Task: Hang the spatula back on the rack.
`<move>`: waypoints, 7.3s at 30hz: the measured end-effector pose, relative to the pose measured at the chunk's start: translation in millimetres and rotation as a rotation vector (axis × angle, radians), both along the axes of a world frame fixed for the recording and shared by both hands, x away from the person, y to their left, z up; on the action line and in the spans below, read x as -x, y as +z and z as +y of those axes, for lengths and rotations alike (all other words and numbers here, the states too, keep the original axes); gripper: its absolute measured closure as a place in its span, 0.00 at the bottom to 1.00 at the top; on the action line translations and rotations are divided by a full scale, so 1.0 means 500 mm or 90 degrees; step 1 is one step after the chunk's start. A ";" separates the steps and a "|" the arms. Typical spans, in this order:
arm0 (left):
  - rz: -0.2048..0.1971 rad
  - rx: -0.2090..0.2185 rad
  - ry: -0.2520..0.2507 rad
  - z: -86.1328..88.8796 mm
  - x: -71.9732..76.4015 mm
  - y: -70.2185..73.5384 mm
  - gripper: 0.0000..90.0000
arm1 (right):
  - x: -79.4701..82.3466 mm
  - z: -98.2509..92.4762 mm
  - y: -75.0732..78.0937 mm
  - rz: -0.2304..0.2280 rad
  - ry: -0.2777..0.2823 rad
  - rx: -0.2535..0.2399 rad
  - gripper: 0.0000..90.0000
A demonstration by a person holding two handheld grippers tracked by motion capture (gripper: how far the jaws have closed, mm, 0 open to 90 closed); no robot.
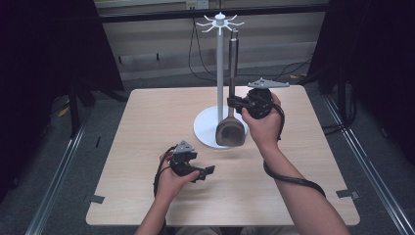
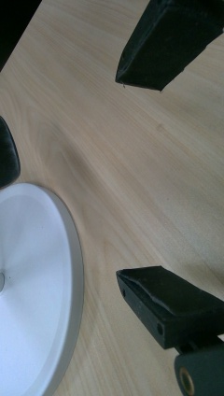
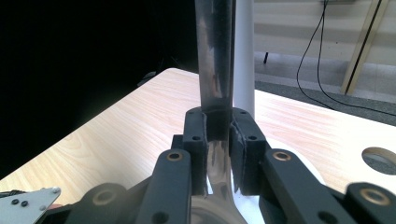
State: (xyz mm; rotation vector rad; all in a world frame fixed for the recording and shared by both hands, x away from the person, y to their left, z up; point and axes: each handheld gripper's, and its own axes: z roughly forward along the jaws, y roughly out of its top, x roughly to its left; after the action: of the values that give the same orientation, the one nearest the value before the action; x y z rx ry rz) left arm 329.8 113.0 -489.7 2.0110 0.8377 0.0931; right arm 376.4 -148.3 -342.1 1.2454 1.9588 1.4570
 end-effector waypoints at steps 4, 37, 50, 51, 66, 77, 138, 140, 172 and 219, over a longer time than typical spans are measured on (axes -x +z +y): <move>0.000 -0.001 -0.001 0.000 0.000 -0.001 0.07 | -0.004 0.000 0.000 0.003 -0.002 0.001 0.87; 0.003 0.001 0.005 0.000 0.001 -0.001 0.07 | -0.006 0.007 0.006 -0.010 -0.013 0.029 0.79; 0.004 -0.003 0.003 0.000 0.001 -0.002 0.07 | -0.005 0.009 0.014 -0.018 -0.021 0.037 0.66; 0.003 -0.003 0.003 0.000 0.001 -0.002 0.07 | -0.005 0.010 0.015 -0.018 -0.019 0.037 0.65; 0.002 0.000 0.005 0.001 0.001 -0.001 0.07 | 0.006 -0.008 0.008 -0.017 -0.046 0.058 0.32; 0.003 -0.008 0.002 0.000 0.002 -0.002 0.07 | 0.018 -0.025 -0.012 -0.015 -0.040 0.066 0.20; 0.008 -0.013 0.008 0.004 0.008 -0.008 0.07 | 0.129 -0.094 -0.155 0.049 0.073 0.100 0.08; 0.008 -0.013 0.009 0.004 0.008 -0.008 0.07 | 0.133 -0.098 -0.159 0.050 0.072 0.101 0.08; 0.008 -0.015 0.006 0.004 0.009 -0.009 0.06 | 0.200 -0.164 -0.224 0.069 0.077 0.122 0.08; 0.000 -0.023 -0.006 0.000 0.012 -0.010 0.06 | 0.238 -0.219 -0.286 0.103 0.077 0.152 0.08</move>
State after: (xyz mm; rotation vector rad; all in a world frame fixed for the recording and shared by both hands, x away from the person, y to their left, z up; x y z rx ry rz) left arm 324.0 112.9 -494.6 2.0477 0.8324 0.1041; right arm 257.5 -257.9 -485.0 1.1877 2.2743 1.1626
